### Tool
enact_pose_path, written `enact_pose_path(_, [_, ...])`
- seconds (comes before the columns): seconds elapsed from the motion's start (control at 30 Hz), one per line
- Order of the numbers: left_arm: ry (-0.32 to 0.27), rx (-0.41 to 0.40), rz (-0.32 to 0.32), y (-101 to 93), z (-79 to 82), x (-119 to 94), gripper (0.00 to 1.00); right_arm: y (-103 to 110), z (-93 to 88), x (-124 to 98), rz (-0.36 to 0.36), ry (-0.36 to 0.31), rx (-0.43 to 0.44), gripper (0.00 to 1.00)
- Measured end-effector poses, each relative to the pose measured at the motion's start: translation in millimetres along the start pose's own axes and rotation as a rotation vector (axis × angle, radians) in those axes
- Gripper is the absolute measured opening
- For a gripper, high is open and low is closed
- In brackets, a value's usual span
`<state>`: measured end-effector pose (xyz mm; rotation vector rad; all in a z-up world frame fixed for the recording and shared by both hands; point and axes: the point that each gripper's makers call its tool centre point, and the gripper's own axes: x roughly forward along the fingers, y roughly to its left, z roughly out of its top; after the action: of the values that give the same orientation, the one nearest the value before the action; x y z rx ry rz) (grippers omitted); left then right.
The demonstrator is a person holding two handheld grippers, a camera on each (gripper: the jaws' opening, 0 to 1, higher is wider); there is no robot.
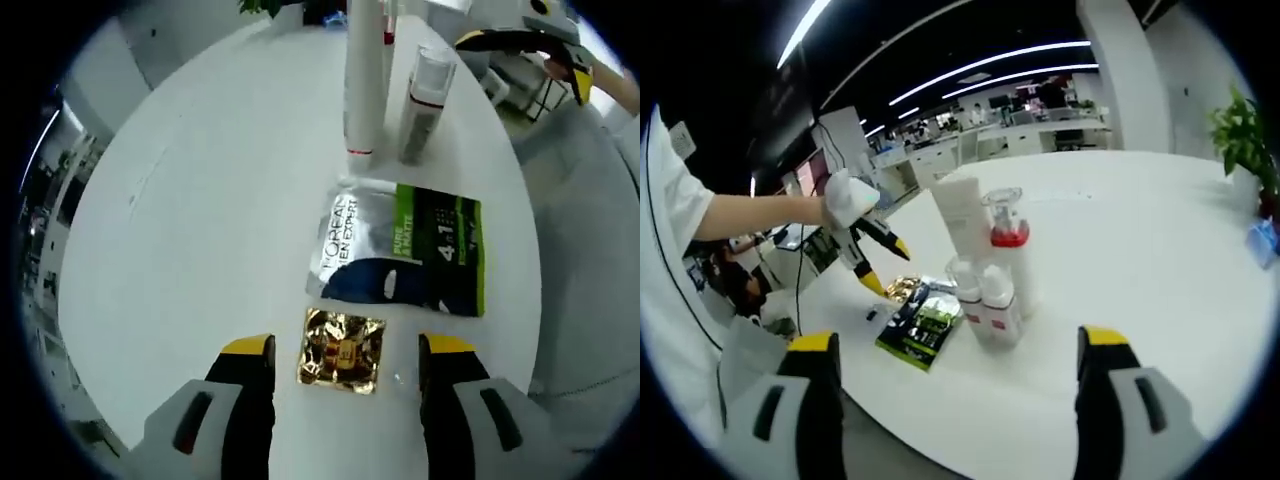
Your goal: Arrange the skincare products in the storage area until every visible bottle or jar stands upright without overlapping.
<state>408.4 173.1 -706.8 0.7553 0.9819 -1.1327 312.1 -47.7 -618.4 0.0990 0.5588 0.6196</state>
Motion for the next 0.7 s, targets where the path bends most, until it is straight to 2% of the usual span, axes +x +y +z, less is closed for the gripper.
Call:
enact_pose_path(0.2, [-0.06, -0.059, 0.043, -4.6, -0.1, -14.3, 0.64, 2.1, 5.2, -3.4, 0.005, -0.009, -0.016, 0.99])
enact_pose_path(0.4, [-0.139, -0.152, 0.104, -9.0, -3.8, -30.1, 0.77, 4.6, 6.8, -6.7, 0.01, -0.015, -0.032, 0.99])
enact_pose_path(0.5, [-0.189, -0.216, 0.137, -12.4, -6.5, -37.4, 0.8, 5.3, 7.0, -7.6, 0.013, -0.018, -0.037, 0.99])
enact_pose_path(0.6, [-0.232, -0.313, 0.168, -18.2, -13.6, -43.1, 0.83, 6.3, 7.3, -8.9, 0.016, -0.02, -0.043, 0.99])
enact_pose_path(0.7, [-0.261, -0.36, 0.201, -24.5, -20.0, -47.3, 0.87, 6.9, 7.0, -10.3, 0.019, -0.022, -0.046, 0.99])
